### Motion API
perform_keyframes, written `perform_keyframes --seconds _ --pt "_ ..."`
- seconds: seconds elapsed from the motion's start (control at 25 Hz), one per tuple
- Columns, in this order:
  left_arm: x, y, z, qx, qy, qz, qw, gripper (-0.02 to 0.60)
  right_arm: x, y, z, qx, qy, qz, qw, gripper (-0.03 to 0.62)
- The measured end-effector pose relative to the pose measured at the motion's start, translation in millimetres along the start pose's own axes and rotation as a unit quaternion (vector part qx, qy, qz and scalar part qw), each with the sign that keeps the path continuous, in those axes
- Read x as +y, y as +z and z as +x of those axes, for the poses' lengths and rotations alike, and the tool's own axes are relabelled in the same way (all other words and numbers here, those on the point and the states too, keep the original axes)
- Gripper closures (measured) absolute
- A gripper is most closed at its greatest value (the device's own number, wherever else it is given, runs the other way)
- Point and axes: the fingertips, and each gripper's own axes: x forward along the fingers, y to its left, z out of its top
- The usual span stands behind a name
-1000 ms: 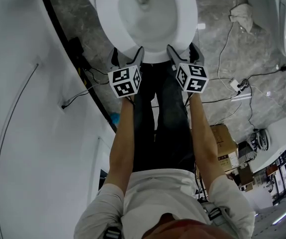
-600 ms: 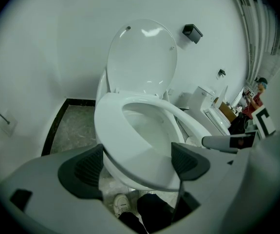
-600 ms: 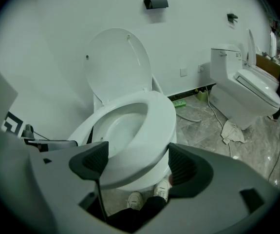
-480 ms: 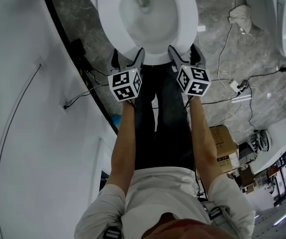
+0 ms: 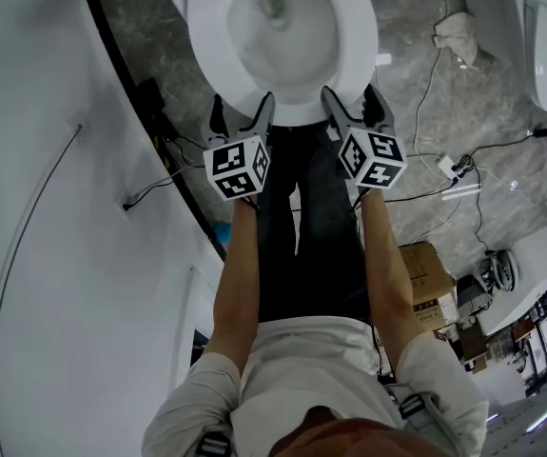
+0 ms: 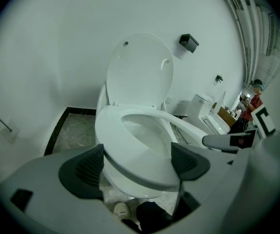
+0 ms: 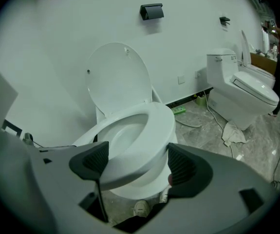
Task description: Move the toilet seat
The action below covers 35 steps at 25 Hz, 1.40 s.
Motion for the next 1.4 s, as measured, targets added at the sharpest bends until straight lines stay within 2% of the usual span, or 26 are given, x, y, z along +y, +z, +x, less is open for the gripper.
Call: perform_keyframes --seconds 0.4,0.56,0.68,0.8,1.08,1.28,1.4 --pt "-2 22 -13 -0.046 -0.01 -0.011 0.9988 0.149 9 22 -12 -0.027 0.011 0.014 0.999 0.197" --pt "-5 31 -17 -0.064 -0.012 0.0 0.9979 0.149 10 29 -15 -0.035 0.014 0.017 0.999 0.197" --pt "-9 39 -22 -0.073 -0.014 0.04 0.9964 0.149 12 34 -17 -0.043 0.013 0.02 0.999 0.197" --pt "-20 46 -34 -0.081 -0.033 0.082 0.9928 0.15 13 40 -20 -0.05 0.013 0.026 0.998 0.197" --pt "-36 52 -63 -0.096 -0.076 0.129 0.9841 0.15 15 52 -23 -0.059 0.011 0.041 0.997 0.197" --pt "-52 44 -74 -0.081 -0.107 0.19 0.9726 0.15 18 58 -25 -0.065 0.011 0.046 0.997 0.197" --pt "-60 35 -71 -0.067 -0.107 0.219 0.9676 0.15 18 63 -26 -0.07 0.011 0.051 0.996 0.197"
